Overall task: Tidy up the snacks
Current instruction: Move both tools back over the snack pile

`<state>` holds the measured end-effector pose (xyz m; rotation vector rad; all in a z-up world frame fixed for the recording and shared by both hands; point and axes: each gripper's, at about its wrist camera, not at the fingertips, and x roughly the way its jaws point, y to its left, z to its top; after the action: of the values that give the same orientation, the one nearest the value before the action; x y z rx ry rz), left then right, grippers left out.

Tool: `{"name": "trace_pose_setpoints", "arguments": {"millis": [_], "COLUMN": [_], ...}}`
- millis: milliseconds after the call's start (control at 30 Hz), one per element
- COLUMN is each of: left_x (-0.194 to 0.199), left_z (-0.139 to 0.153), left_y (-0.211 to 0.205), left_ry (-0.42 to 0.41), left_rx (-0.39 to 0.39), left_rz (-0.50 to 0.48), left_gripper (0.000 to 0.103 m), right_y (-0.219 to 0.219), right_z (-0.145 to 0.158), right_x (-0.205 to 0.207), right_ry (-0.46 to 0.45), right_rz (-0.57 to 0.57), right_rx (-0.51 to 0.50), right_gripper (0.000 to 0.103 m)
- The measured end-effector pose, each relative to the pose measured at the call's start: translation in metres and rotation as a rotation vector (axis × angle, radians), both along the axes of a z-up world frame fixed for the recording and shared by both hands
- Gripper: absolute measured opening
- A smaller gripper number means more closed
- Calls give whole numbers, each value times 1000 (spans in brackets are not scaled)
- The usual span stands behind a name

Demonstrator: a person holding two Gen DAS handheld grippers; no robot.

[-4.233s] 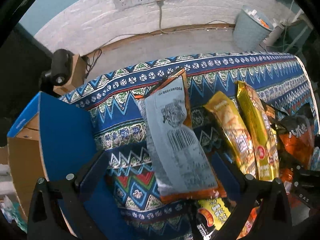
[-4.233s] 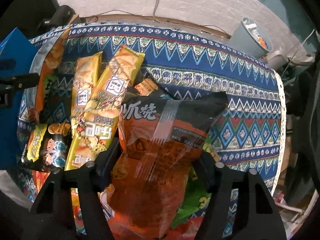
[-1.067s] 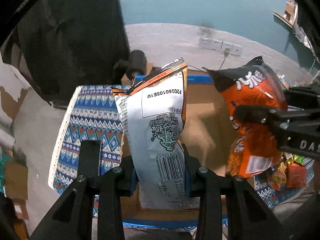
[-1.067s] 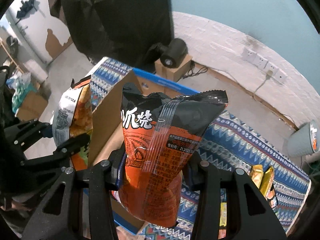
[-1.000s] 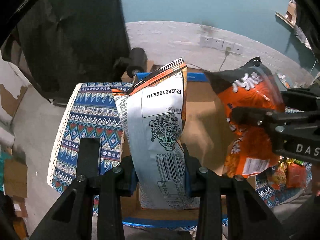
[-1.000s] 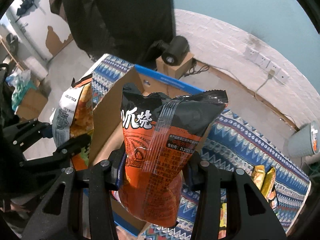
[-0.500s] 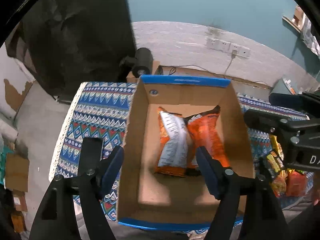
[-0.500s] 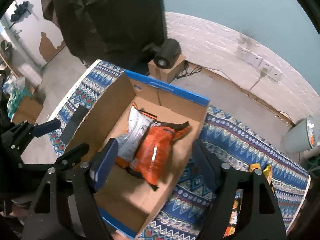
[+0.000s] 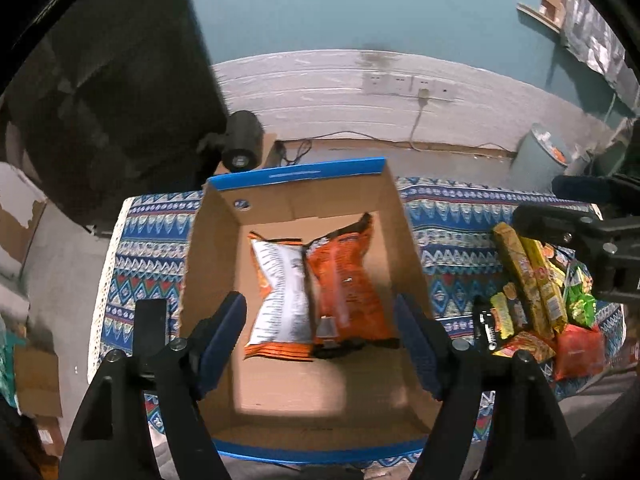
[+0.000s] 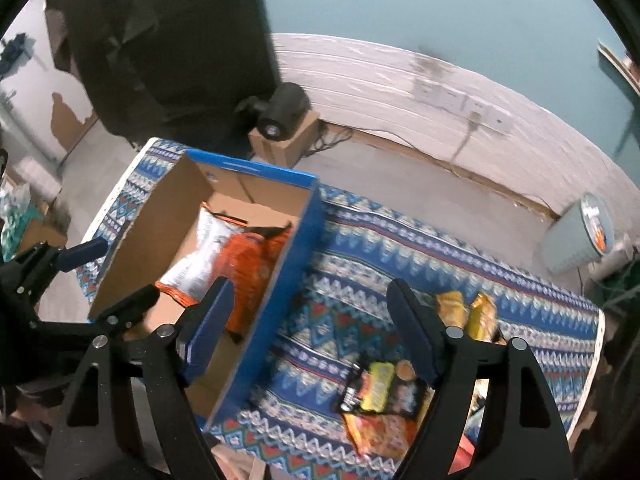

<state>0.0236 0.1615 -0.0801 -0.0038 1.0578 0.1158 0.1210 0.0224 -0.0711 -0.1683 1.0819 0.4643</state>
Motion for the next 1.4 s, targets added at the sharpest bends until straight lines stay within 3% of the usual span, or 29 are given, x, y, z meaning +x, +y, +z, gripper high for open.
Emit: {"name": "trace_pose_setpoints", "arguments": {"millis": [433, 700, 900, 1400], "left_x": [11, 20, 24, 56], "left_z": [4, -5, -10, -46], "left_y": [-75, -131, -168, -215], "left_ry": [20, 100, 113, 230], "left_rx": [-15, -61, -24, -45], "left_rz": [-148, -247, -308, -343], "left_gripper": [78, 78, 78, 78], "right_y": [-90, -140, -180, -268], "right_z": [0, 1, -4, -39], "right_x": [-11, -26, -35, -35], "right_ry": [15, -11, 0, 89], "right_rz": [-118, -182, -240, -409], "right_rx": [-14, -41, -45, -78], "right_gripper": [79, 82, 82, 82]}}
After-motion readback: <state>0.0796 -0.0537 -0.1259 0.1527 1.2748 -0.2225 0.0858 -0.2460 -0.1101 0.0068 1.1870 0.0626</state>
